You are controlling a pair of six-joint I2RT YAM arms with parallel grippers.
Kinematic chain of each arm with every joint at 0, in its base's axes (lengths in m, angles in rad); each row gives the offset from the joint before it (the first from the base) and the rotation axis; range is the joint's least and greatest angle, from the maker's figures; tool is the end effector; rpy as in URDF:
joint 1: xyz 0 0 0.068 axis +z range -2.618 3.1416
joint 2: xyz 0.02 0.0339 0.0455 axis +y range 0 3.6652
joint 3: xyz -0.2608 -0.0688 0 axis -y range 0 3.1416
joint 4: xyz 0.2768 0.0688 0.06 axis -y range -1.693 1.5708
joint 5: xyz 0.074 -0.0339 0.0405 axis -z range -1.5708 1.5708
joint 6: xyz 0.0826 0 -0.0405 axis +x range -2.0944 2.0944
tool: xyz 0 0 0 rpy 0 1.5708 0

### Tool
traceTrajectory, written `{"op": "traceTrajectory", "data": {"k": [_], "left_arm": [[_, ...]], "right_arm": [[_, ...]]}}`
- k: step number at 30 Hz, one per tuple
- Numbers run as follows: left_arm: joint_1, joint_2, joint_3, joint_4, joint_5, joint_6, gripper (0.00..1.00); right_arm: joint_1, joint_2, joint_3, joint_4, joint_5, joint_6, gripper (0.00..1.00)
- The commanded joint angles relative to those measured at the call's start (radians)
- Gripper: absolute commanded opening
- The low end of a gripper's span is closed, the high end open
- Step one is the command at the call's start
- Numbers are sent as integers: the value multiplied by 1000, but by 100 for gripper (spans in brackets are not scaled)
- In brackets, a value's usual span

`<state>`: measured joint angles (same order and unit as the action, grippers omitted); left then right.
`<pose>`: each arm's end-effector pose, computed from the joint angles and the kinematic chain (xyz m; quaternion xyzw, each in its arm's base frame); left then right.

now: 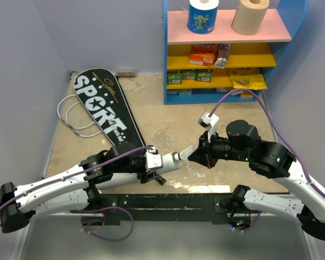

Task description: Pack up the badminton gear

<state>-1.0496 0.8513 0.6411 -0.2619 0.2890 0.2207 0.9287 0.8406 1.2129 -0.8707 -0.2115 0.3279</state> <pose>0.1129 -0.2439 0.2409 0.5613 0.6348 -0.3205 0.4235 0.1167 0.1850 0.3904 -0.3045 0.8006 0.3720 0.3577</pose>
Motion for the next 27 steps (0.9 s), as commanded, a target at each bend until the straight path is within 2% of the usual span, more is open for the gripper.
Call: {"op": "traceTrajectory", "data": {"k": [1,20,27], "left_arm": [[-4,-26,2,89,7,-4,0],[-4,-40,3,101,65,-14,0],[-4,-69,-1,116,73,-18,0]], "right_arm": [[1,-12,-18,25,-54,-23,0],[1,58,-213,384,-198,63,0],[1,45,-369,573,-236,164,0]]}}
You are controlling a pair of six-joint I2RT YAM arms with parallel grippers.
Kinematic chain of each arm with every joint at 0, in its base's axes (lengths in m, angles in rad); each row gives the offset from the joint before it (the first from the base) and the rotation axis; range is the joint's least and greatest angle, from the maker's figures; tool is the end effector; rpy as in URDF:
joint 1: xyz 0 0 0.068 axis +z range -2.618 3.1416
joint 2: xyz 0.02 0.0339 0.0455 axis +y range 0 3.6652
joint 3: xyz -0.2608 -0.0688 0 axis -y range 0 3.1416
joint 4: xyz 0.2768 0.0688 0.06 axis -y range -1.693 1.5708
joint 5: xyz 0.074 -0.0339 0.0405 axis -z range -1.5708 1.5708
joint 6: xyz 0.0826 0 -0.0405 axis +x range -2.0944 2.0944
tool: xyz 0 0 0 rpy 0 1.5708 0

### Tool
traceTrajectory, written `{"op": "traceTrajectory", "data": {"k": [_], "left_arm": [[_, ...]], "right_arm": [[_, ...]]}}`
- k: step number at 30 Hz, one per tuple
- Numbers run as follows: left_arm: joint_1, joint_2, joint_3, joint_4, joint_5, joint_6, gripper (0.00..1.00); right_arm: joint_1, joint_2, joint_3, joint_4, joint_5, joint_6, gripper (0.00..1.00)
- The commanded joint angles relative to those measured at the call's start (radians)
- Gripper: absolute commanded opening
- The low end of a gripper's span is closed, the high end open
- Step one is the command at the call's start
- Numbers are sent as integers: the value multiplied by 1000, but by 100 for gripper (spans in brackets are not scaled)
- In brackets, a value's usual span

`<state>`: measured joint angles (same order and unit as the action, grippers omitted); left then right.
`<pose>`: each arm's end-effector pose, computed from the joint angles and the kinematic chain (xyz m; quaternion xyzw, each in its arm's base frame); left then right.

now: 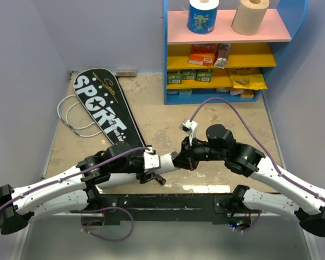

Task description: Pack up the badminton gear

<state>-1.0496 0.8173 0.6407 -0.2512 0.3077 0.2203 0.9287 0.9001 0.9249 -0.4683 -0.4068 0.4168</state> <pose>0.1095 -0.2410 0.2508 0.5597 0.6200 -0.3333 0.4373 0.1346 0.2346 0.3203 -0.3140 0.7736 0.4596 0.3028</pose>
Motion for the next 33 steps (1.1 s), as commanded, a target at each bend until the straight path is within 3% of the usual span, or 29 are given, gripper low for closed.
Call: {"op": "traceTrajectory", "data": {"k": [1,13,15,20,25,29,32,33], "left_arm": [[-4,-36,-3,107,56,-19,0],[-4,-41,1,112,65,-16,0],[-4,-43,1,112,65,-18,0],[-4,-46,-1,113,65,-19,0],[-4,-43,1,112,64,-19,0],[-6,-47,1,109,59,-19,0],[-4,-44,1,110,53,-19,0],[-6,-41,1,109,53,-19,0]], "right_arm": [[1,-26,-104,204,-50,95,0],[9,-41,-285,513,-67,270,0],[9,-36,-282,513,-66,274,11],[9,-46,-209,390,-14,220,50],[9,-93,-140,207,63,160,59],[9,-161,-65,59,209,128,63],[7,-214,9,-79,356,123,65],[6,-224,28,-119,478,131,66]]}}
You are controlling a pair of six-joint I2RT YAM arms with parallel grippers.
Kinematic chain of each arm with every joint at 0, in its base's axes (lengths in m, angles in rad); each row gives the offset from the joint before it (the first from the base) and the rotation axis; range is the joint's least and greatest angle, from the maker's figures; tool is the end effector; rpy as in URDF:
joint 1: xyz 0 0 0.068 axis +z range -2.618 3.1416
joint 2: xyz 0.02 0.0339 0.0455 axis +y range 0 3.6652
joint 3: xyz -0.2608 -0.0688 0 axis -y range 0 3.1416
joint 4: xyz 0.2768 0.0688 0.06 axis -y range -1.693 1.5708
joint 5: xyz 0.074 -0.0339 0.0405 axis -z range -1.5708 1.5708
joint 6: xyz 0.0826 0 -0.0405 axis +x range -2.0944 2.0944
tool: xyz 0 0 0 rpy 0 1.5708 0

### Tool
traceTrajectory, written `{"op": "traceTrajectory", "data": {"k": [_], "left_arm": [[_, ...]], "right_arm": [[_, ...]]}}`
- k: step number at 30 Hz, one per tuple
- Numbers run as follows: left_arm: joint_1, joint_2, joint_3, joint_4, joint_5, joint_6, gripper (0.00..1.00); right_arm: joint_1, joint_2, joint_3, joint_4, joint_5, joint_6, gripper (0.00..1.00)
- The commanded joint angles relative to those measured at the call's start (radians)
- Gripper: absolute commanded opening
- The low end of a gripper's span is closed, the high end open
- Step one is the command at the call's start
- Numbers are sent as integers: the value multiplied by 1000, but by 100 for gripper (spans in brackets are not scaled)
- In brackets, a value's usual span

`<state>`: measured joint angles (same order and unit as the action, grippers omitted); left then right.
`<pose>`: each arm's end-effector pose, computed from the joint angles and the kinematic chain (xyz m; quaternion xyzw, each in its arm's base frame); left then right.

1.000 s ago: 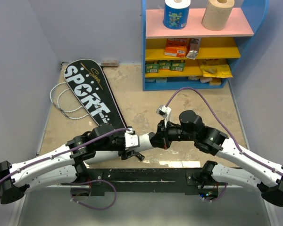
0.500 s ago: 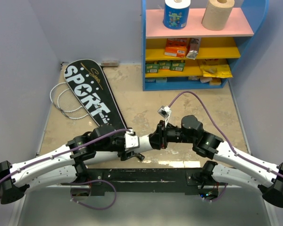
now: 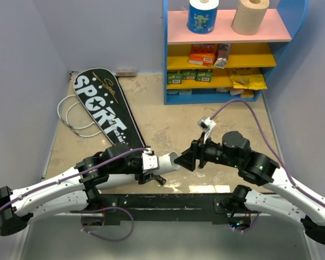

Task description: Pack up the badminton gear

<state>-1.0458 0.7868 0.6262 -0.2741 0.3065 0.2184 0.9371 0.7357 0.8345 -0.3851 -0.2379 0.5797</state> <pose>0.1074 -0.2351 0.2488 0.5585 0.6236 -0.3316 0.4351 0.1289 0.2083 0.3320 -0.2113 0.7698 0.4780 0.3664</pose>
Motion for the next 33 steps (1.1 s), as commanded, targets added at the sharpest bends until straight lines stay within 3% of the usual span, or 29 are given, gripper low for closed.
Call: {"op": "traceTrajectory", "data": {"k": [1,4,12,15,19,23,33], "left_arm": [[-8,-8,15,130,54,-17,0],[-8,0,20,130,54,-19,0],[-8,-6,20,127,23,-27,0],[-8,-12,18,128,17,-30,0],[-8,-17,20,125,2,-33,0],[-8,-26,20,124,-7,-34,0],[-8,-54,17,121,-30,-40,0]], "right_arm": [[-1,-65,136,-294,375,-21,67],[-1,-49,201,-446,608,29,69],[-14,177,196,-551,808,149,69],[-79,272,173,-506,790,129,69],[-211,341,103,-312,652,16,68],[-236,435,109,-193,571,-93,69],[-265,775,253,-129,565,-123,66]]}}
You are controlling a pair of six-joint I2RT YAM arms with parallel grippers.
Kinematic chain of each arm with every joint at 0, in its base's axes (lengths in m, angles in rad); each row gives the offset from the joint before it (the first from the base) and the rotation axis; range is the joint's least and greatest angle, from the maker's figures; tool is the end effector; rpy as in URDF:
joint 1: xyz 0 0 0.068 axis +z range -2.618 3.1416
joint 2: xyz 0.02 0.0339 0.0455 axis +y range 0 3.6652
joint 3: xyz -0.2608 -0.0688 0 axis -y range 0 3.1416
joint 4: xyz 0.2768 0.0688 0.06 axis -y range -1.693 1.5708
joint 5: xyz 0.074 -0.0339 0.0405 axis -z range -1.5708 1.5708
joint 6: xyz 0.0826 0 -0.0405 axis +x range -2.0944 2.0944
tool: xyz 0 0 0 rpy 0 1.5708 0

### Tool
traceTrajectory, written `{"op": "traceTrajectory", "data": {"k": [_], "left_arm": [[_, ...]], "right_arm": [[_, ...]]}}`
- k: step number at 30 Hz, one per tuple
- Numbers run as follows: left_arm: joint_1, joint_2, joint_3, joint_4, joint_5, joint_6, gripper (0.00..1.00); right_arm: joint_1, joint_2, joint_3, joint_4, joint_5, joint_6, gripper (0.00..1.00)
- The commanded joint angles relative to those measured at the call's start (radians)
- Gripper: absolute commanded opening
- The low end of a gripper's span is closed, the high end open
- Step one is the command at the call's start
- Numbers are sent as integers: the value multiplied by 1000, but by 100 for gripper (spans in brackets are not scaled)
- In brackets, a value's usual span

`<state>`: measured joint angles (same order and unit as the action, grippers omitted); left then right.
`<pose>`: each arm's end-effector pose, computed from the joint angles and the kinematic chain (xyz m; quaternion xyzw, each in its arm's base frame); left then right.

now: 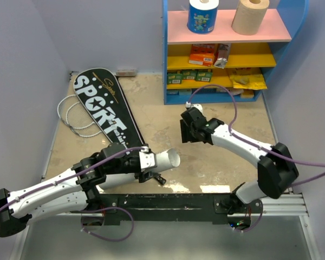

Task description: Pack up the badminton gear

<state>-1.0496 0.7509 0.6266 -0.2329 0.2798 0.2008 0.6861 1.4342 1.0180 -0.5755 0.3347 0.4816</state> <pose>0.1073 -0.2326 0.2630 0.5406 0.6130 -0.3369 0.4674 0.2842 0.1976 0.1876 -0.0491 0.9449 0.0220 0.3229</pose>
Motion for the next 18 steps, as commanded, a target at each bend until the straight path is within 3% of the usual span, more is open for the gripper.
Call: {"op": "traceTrajectory", "data": {"k": [1,18], "left_arm": [[-4,-19,16,79,-4,-23,0],[-6,-21,18,83,-8,-27,0]], "right_arm": [[-14,98,80,69,-6,-20,65],[-39,322,117,143,4,11,51]]}}
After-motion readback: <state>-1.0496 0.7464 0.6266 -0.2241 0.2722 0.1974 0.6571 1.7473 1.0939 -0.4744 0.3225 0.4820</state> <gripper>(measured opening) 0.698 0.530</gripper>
